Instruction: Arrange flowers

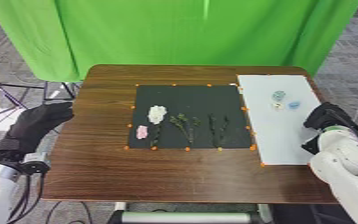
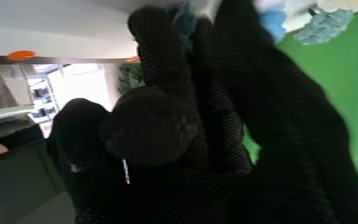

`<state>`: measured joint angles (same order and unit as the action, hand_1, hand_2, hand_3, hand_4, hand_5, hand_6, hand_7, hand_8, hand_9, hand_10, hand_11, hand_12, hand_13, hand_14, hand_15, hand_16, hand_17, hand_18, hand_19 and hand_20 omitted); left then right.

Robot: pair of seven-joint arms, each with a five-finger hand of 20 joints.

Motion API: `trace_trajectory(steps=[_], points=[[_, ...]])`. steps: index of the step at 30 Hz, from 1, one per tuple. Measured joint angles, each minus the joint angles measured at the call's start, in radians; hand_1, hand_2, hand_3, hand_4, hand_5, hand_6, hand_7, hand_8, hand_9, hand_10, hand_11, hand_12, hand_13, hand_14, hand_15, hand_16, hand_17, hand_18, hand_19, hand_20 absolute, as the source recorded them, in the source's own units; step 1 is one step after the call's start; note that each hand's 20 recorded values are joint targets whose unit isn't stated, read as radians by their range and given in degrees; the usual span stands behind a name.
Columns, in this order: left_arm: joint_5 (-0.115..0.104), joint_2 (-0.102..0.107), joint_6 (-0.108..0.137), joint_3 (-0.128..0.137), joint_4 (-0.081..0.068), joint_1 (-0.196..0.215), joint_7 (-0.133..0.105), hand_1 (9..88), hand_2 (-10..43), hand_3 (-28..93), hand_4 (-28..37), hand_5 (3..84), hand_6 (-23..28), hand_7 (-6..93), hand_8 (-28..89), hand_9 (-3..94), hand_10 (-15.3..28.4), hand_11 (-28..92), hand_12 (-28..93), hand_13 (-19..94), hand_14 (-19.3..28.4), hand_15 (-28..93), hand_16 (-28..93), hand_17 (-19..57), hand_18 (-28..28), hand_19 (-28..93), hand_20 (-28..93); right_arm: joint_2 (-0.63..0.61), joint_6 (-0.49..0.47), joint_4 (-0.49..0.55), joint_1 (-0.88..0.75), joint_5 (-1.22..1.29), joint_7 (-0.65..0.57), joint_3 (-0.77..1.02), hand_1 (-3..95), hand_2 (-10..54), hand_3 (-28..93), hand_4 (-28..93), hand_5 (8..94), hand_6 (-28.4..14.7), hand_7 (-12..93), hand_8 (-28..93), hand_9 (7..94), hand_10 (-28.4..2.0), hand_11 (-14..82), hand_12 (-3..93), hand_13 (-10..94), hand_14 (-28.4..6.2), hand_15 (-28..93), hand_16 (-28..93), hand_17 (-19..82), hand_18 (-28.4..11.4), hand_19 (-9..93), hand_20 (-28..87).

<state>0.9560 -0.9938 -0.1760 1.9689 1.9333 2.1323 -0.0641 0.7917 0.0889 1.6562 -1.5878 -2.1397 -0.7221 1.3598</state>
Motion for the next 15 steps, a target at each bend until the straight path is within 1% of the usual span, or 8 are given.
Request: trace_trajectory(steps=[4,6,9,15], points=[[-0.001,-0.002,0.0,0.002,0.001,0.001,0.0,23.4,-2.6,62,-23.4,49.7,3.0,11.9,-6,45.3,14.3,18,13,34,19.1,18,4,2.1,15.3,8,18,-0.002,0.115,-0.013,0.007,-0.019,0.007,-0.033,67.1,-9.5,52,-18,81.7,-0.4,15,8,90.5,-11.7,5.2,35.9,94,-0.6,61,29,65,-13.6,93,57],[-0.001,-0.003,0.0,0.003,0.002,0.001,0.0,23.4,-2.6,62,-23.4,49.6,3.2,11.8,-5,45.3,14.3,18,13,34,19.1,18,4,2.1,15.3,8,18,-0.005,0.156,-0.008,0.006,-0.028,0.008,-0.035,66.8,-9.5,53,-18,82.1,-0.5,15,8,90.8,-12.0,5.2,35.9,94,-0.6,61,29,65,-13.4,93,57],[-0.001,-0.003,0.0,0.006,0.002,0.002,0.0,23.3,-2.6,62,-23.4,49.5,3.3,11.6,-5,45.3,14.3,18,13,34,19.1,18,4,2.1,15.3,8,18,-0.021,0.18,0.028,0.0,-0.042,0.01,-0.028,66.9,-9.5,53,-18,82.3,-0.6,15,8,91.0,-12.1,5.2,35.9,94,-0.6,61,29,65,-13.3,93,57],[-0.002,-0.003,0.0,0.01,0.006,0.006,0.002,23.2,-2.6,62,-23.4,49.3,3.5,11.7,-5,45.3,14.3,18,13,34,19.0,17,4,2.1,15.3,8,18,-0.068,0.196,0.162,-0.002,-0.05,0.032,-0.017,66.1,-9.5,54,-18,82.2,-0.6,16,9,90.9,-12.1,5.1,36.2,94,-0.5,61,30,65,-13.1,93,57]])
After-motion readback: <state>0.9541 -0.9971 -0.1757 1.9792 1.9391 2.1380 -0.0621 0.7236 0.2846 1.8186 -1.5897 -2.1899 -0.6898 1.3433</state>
